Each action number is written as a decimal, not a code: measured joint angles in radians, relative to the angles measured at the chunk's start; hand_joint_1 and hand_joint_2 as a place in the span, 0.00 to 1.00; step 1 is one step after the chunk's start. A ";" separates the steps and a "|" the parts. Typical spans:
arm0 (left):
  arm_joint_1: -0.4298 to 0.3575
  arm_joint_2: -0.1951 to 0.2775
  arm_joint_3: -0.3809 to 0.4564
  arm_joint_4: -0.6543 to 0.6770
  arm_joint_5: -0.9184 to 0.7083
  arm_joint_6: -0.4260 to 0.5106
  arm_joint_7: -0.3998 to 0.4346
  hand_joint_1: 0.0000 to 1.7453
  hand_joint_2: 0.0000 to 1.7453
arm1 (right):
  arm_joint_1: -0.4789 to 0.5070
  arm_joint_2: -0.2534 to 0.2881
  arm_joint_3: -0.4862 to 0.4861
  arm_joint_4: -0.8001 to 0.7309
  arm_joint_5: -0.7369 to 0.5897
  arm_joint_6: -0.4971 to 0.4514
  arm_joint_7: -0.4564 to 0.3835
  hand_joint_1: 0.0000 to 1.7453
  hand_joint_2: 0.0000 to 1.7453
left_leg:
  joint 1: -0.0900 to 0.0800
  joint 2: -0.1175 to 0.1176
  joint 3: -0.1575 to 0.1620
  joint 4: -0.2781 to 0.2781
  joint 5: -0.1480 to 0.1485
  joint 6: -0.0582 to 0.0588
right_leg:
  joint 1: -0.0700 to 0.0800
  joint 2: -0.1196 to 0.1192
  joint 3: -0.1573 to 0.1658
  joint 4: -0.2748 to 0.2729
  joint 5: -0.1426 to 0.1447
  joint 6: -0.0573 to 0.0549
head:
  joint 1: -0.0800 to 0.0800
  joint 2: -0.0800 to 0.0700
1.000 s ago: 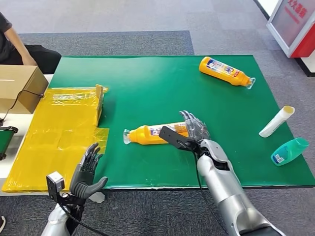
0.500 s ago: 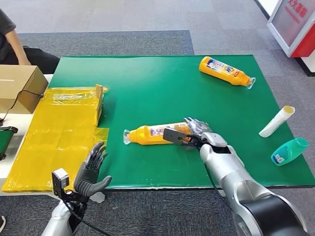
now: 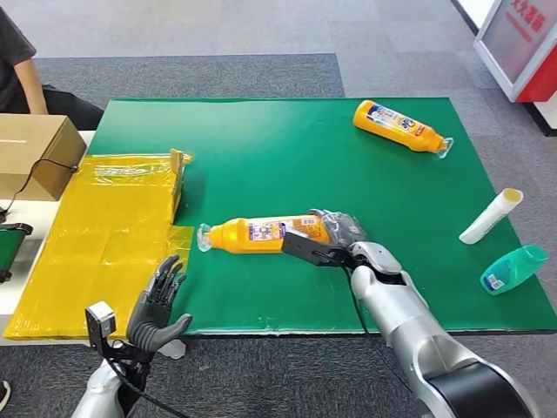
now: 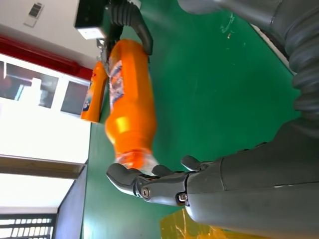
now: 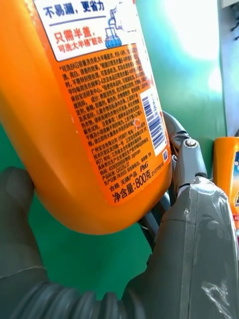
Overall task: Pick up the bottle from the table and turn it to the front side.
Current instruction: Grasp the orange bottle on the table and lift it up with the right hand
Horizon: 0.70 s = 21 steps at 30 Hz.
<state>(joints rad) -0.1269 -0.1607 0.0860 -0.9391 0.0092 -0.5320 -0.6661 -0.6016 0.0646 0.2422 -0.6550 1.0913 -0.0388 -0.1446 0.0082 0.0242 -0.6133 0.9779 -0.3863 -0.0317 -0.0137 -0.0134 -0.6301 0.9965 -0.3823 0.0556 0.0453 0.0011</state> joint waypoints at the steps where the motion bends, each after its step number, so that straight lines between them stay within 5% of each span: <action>1: 0.003 0.001 0.002 -0.004 -0.002 0.000 0.000 0.00 1.00 | 0.022 0.001 0.000 -0.038 -0.023 0.003 -0.001 1.00 1.00 | 0.000 0.000 0.000 0.000 0.000 0.000 | 0.000 0.000 0.000 0.000 0.000 0.000 | 0.000 0.000; 10: 0.026 0.004 0.034 -0.052 0.020 -0.033 0.000 0.00 1.00 | 0.165 0.030 -0.012 -0.307 -0.176 0.030 0.002 1.00 1.00 | 0.000 -0.001 -0.001 0.000 0.000 0.000 | 0.000 -0.001 0.000 0.000 0.000 0.000 | 0.000 0.000; 21: -0.027 0.001 0.082 -0.056 0.066 -0.079 0.000 0.00 1.00 | 0.243 0.108 0.008 -0.353 -0.237 0.057 -0.063 1.00 1.00 | 0.000 -0.001 -0.001 0.000 0.001 -0.001 | 0.001 -0.001 0.000 0.000 0.000 0.000 | 0.000 0.000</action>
<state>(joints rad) -0.1534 -0.1597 0.1679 -0.9946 0.0752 -0.6110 -0.6664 -0.3588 0.1726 0.2505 -1.0080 0.8545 0.0185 -0.2080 0.0087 0.0236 -0.6138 0.9779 -0.3858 -0.0322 -0.0131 -0.0140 -0.6305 0.9966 -0.3825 0.0553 0.0452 0.0011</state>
